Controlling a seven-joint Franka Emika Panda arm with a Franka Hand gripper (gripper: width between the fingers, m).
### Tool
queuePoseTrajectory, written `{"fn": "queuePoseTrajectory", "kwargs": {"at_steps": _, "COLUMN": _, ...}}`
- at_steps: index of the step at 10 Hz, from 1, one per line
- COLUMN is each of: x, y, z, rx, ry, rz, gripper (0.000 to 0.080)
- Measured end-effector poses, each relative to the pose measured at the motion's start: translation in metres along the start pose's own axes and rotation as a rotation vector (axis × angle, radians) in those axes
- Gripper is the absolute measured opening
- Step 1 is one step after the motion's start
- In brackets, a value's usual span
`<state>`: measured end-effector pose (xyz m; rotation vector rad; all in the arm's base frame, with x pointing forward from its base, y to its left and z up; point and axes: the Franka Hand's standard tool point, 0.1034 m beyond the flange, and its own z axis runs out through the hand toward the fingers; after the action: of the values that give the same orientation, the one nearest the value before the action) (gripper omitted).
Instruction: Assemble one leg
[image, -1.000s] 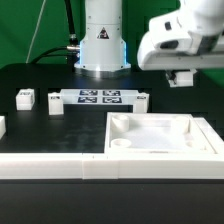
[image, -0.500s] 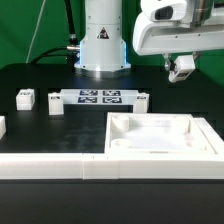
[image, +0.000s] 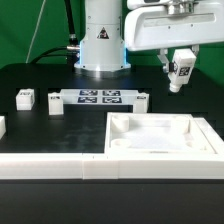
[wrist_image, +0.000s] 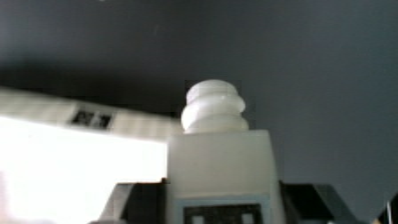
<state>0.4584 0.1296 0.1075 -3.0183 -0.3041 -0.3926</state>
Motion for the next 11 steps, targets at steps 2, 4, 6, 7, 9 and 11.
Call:
{"fn": "queuePoseTrajectory", "kwargs": {"at_steps": 2, "x": -0.002, "y": 0.0, "z": 0.002, "rx": 0.0, "ry": 0.002, "rz": 0.0, "gripper": 0.0287}}
{"fn": "queuePoseTrajectory", "kwargs": {"at_steps": 4, "x": 0.012, "y": 0.005, "z": 0.009, "rx": 0.001, "ry": 0.01, "rz": -0.023, "gripper": 0.0287}}
{"fn": "queuePoseTrajectory", "kwargs": {"at_steps": 6, "x": 0.054, "y": 0.015, "z": 0.017, "rx": 0.008, "ry": 0.029, "rz": -0.027, "gripper": 0.0287}}
{"fn": "queuePoseTrajectory", "kwargs": {"at_steps": 7, "x": 0.081, "y": 0.019, "z": 0.022, "rx": 0.012, "ry": 0.05, "rz": -0.032, "gripper": 0.0287}}
{"fn": "queuePoseTrajectory", "kwargs": {"at_steps": 9, "x": 0.103, "y": 0.037, "z": 0.029, "rx": 0.005, "ry": 0.076, "rz": -0.081, "gripper": 0.0287}}
{"fn": "queuePoseTrajectory", "kwargs": {"at_steps": 11, "x": 0.101, "y": 0.034, "z": 0.03, "rx": 0.007, "ry": 0.074, "rz": -0.085, "gripper": 0.0287}}
